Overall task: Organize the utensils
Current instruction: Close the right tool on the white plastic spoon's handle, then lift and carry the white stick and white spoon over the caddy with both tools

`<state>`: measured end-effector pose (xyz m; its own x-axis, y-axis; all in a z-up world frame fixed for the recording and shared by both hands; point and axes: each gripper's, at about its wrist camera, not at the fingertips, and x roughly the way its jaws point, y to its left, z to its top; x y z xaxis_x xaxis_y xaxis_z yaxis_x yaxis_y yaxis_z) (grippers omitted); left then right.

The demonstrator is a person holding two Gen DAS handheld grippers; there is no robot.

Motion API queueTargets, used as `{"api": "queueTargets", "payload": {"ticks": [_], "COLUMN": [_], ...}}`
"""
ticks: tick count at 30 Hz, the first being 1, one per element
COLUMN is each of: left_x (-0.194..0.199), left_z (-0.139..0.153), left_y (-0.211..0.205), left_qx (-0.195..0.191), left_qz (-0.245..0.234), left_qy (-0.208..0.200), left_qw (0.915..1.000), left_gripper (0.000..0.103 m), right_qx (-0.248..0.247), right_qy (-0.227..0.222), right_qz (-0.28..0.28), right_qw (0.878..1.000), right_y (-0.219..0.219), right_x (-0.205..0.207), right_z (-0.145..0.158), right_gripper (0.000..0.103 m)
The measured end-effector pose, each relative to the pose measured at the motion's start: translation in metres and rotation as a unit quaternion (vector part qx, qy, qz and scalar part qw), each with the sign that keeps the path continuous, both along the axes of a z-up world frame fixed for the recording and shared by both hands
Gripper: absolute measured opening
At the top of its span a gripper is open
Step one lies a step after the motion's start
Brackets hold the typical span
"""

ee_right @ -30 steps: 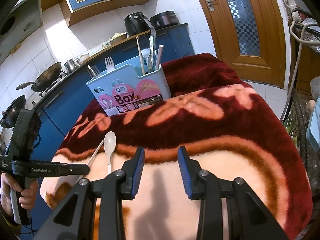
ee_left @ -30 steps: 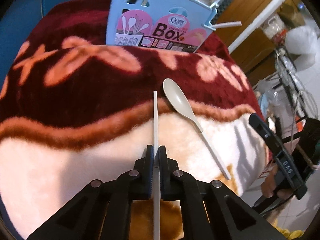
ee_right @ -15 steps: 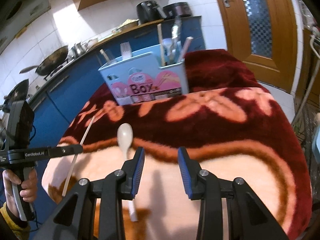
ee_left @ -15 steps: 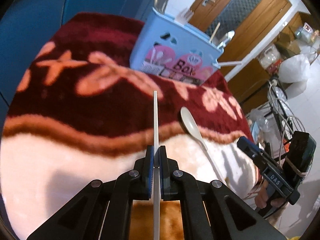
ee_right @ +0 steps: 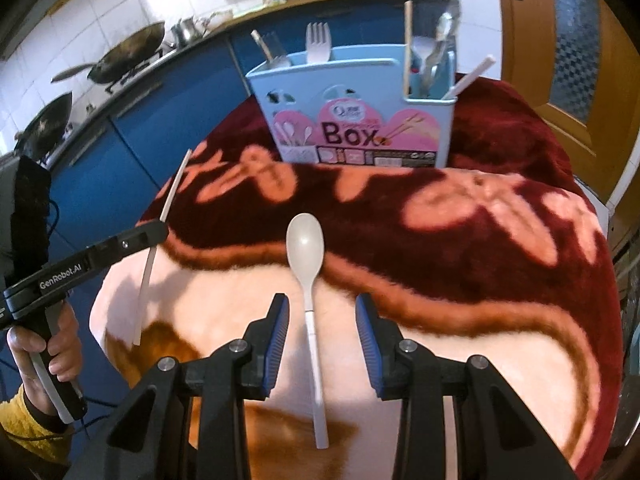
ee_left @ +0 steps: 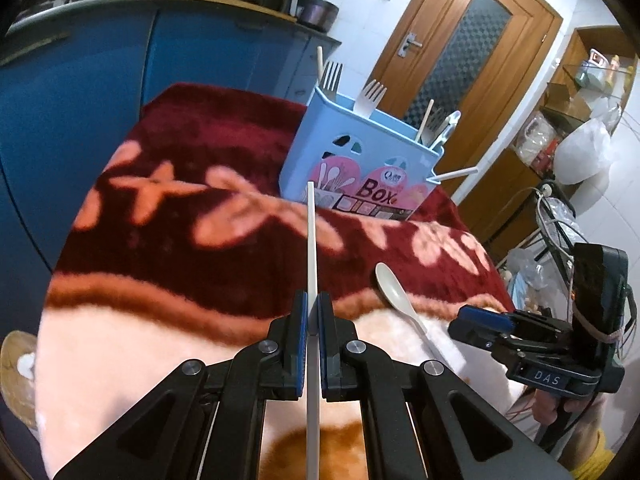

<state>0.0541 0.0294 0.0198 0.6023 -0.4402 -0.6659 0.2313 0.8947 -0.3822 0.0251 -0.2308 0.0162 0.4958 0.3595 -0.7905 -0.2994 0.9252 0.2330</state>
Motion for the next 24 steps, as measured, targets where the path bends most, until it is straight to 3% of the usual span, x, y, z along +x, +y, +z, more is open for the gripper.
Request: {"api": "queueTargets", "payload": {"ticks": [5, 11, 17, 21, 24], "left_x": [-0.004, -0.006, -0.005, -0.007, -0.007], "left_z": [0.003, 0.005, 0.006, 0.008, 0.01], "left_y": [0.002, 0.004, 0.007, 0.006, 0.003], "left_qx": [-0.006, -0.018, -0.017, -0.011, -0.013], "left_qz": [0.0, 0.002, 0.012, 0.016, 0.013], "left_qy": [-0.013, -0.024, -0.034, -0.046, -0.052], "left_qw": [0.9999, 0.9996, 0.9992, 0.9988, 0.9985], "left_gripper": [0.005, 0.005, 0.005, 0.005, 0.005], "right_qx": [-0.028, -0.054, -0.084, -0.091, -0.066], "right_qy": [0.033, 0.073, 0.07, 0.059, 0.052], "right_qz": [0.024, 0.032, 0.041, 0.045, 0.039], "right_qw": [0.999, 0.995, 0.993, 0.993, 0.996], "right_y": [0.013, 0.024, 0.031, 0.033, 0.025], "right_x": [0.013, 0.025, 0.028, 0.028, 0.028], "right_z": [-0.008, -0.023, -0.026, -0.027, -0.027], "right_gripper": [0.037, 0.029, 0.026, 0.015, 0.008]}}
